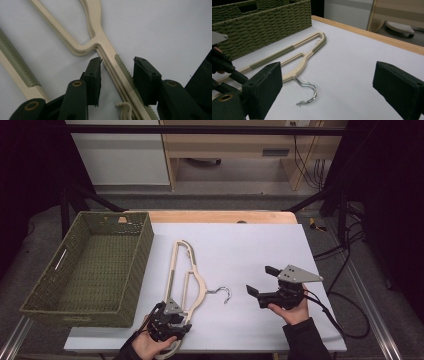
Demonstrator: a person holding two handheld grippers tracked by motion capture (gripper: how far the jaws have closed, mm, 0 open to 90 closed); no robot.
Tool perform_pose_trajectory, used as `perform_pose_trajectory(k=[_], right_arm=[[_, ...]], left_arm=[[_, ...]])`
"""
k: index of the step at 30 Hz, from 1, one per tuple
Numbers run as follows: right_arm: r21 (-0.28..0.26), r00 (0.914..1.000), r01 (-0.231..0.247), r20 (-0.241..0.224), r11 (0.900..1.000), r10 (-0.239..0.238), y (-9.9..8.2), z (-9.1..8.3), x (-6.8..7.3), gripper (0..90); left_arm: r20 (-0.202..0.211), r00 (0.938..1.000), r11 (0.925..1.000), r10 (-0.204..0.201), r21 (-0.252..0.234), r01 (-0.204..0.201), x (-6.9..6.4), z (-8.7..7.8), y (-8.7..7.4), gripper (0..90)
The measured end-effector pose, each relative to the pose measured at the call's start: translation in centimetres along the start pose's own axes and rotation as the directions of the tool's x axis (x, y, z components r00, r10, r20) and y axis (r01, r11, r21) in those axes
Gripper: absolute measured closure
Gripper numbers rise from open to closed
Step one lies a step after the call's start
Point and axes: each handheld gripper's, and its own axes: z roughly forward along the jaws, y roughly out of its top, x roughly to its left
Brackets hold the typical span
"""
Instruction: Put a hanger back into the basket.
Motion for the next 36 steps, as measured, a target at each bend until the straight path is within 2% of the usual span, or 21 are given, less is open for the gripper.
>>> perform_pose_trajectory(k=[4,7,10,14,16,23,25,27,29,32,36], right_arm=[[0.004,0.9998,-0.001,-0.02,1.0,0.001,0.1,0.7,0.3,11.4],[0.004,0.9994,0.003,-0.036,1.0,-0.003,0.2,1.0,0.5,12.7],[0.012,0.9985,0.011,-0.055,0.9999,-0.01,0.3,1.7,0.9,14.0],[0.036,0.9963,0.02,-0.084,0.9991,-0.017,0.1,3.0,1.6,17.5],[0.062,0.9932,0.035,-0.113,0.9975,-0.027,-0.1,3.9,2.0,20.7],[0.14,0.9845,0.093,-0.161,0.9858,-0.07,-1.2,8.0,3.3,38.4],[0.188,0.9802,0.09,-0.191,0.9779,-0.054,-2.2,9.4,3.5,46.6],[0.196,0.9791,0.096,-0.195,0.9759,-0.057,-2.3,9.6,3.6,49.0],[0.227,0.9753,0.108,-0.212,0.9679,-0.06,-3.0,10.1,3.7,55.9],[0.239,0.9723,0.112,-0.227,0.9644,-0.057,-3.3,10.4,3.9,58.8],[0.275,0.9691,0.123,-0.24,0.9536,-0.055,-4.0,10.8,4.2,62.7]], left_arm=[[0.01,0.9999,0.9999,-0.007,0.015,0.007,-0.2,0.1,-0.1,64.3],[0.013,0.9998,0.9997,-0.015,0.019,0.015,-0.2,0.0,-0.1,65.0],[0.022,0.9998,0.9995,-0.006,0.031,0.005,0.0,-0.2,-0.2,66.2],[0.025,0.9997,0.9992,-0.003,0.04,0.002,0.2,-0.5,-0.5,68.1],[0.029,0.9996,0.999,-0.001,0.044,0.0,0.4,-0.7,-0.7,69.6],[0.028,0.9995,0.999,0.014,0.042,-0.015,0.7,-1.0,-1.0,72.4],[0.03,0.9993,0.9988,0.021,0.044,-0.022,0.7,-1.0,-1.0,72.3],[0.03,0.9993,0.9986,0.024,0.047,-0.025,0.7,-1.0,-1.0,72.4],[0.029,0.9992,0.9983,0.028,0.05,-0.029,0.8,-1.1,-1.0,73.1],[0.026,0.9991,0.9982,0.033,0.05,-0.034,0.9,-1.2,-1.0,74.1],[0.023,0.9992,0.9983,0.034,0.046,-0.035,0.8,-1.2,-1.0,74.5]])
